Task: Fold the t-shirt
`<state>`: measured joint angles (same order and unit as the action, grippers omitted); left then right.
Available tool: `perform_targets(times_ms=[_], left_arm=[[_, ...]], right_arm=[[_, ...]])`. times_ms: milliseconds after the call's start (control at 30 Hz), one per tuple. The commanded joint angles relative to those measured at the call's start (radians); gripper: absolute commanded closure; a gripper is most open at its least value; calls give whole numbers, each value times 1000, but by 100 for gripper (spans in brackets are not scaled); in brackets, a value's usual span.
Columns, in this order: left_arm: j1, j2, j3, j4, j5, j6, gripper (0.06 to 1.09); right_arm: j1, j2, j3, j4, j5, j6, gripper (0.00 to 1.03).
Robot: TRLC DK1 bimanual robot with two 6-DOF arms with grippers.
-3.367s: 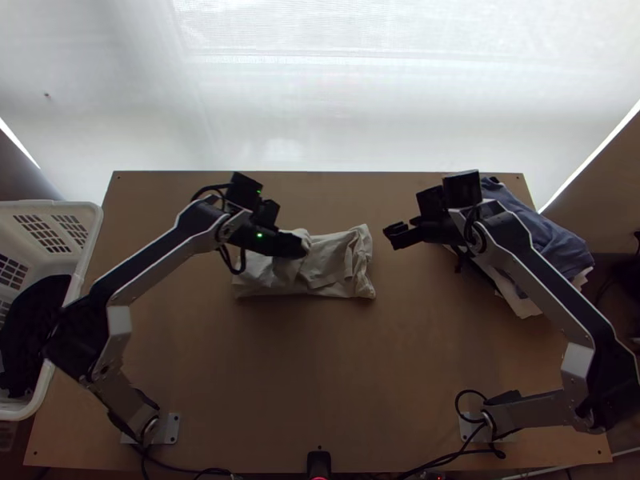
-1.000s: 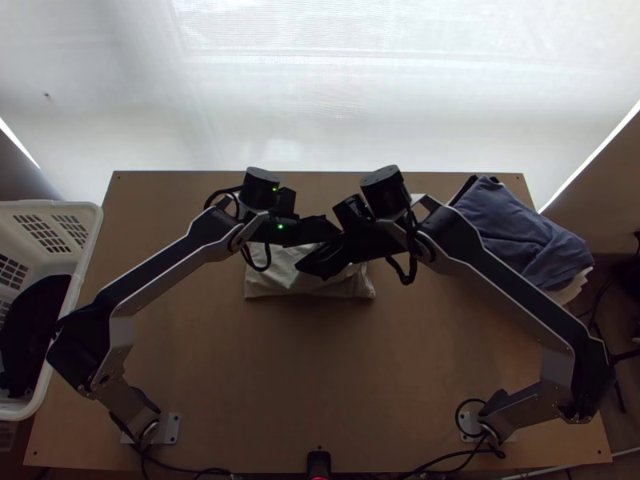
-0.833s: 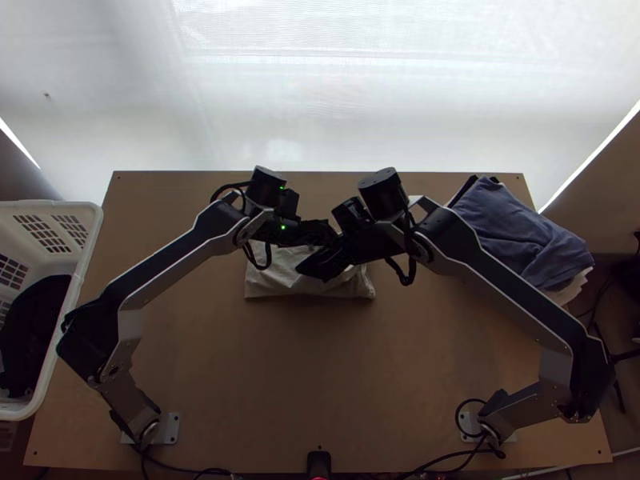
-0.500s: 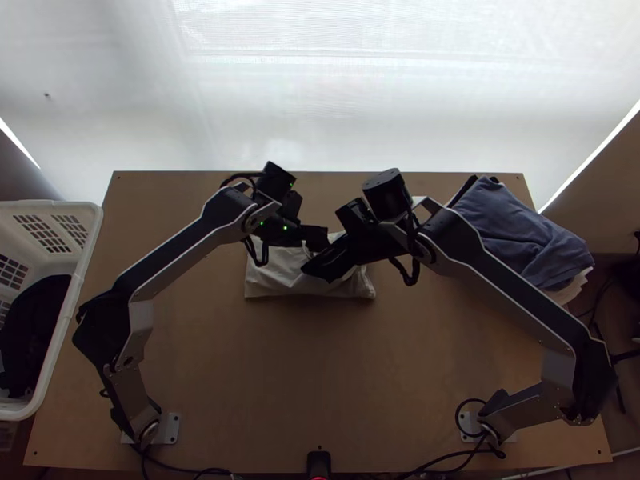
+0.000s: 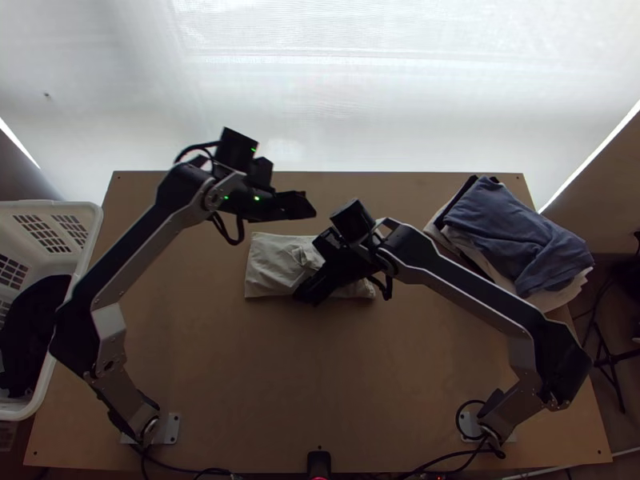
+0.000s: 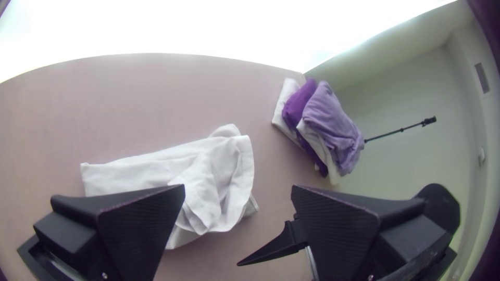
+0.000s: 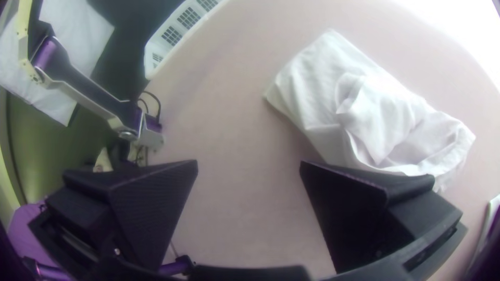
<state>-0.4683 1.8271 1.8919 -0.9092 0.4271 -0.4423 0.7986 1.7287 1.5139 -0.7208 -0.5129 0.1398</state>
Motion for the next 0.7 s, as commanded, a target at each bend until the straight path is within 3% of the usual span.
perform_targets(times_ms=[0, 400, 667], left_arm=[[108, -84, -20, -14, 6, -15, 10], [163, -173, -108, -3, 4, -16, 10], [178, -189, -108, 3, 6, -18, 10]], right_arm=[[21, 77, 46, 1, 56, -19, 12], [44, 318, 339, -5, 90, -22, 15], [1, 382, 336, -48, 261, -8, 14]])
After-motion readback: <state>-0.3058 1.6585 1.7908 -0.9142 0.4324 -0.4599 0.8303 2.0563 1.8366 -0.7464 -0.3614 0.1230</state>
